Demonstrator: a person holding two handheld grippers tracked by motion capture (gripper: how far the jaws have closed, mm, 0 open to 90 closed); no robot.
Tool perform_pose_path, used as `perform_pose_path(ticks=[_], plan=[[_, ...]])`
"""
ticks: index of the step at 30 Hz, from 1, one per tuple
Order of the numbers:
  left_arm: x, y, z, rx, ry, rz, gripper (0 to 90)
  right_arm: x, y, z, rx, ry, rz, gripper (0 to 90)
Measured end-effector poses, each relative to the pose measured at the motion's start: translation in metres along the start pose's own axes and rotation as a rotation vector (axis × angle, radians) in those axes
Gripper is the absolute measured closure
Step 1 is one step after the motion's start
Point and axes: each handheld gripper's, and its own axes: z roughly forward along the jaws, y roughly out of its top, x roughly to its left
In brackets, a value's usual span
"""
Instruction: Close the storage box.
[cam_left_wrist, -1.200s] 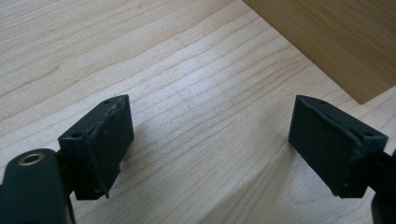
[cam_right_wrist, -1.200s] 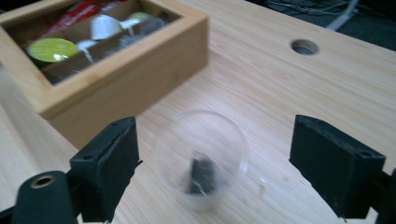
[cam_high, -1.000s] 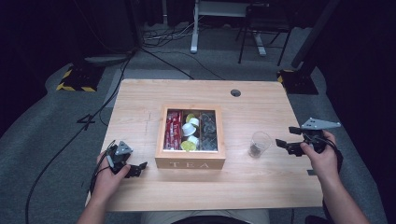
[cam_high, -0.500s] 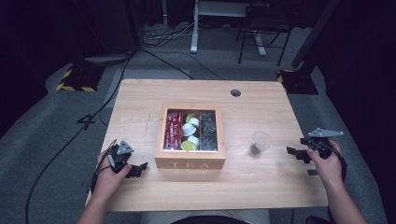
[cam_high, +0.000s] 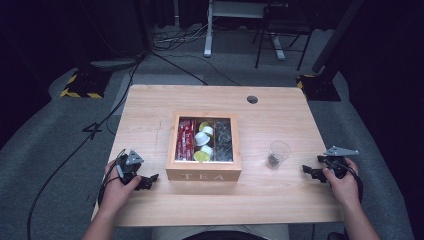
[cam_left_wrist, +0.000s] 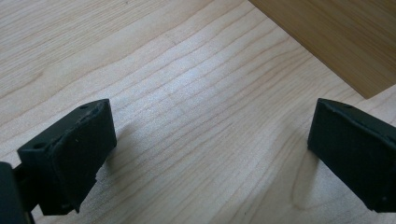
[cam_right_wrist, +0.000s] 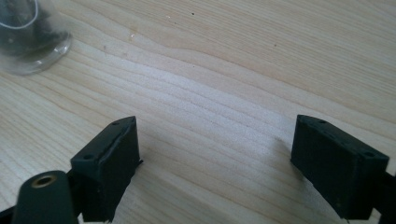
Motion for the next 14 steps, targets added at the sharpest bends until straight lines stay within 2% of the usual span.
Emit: perform_pose_path(ticks=[5, 14], plan=[[0.0002, 0.0004, 0.0006, 0.001, -0.002, 0.003, 1.1, 0.0044, -0.0029, 0.0033, -0.039, -0.027, 0.01, 12.9], [-0.0001, 0.0006, 0.0011, 0.001, -0.002, -0.002, 0.6, 0.0047, -0.0028, 0.0035, -0.037, -0.031, 0.017, 11.8]])
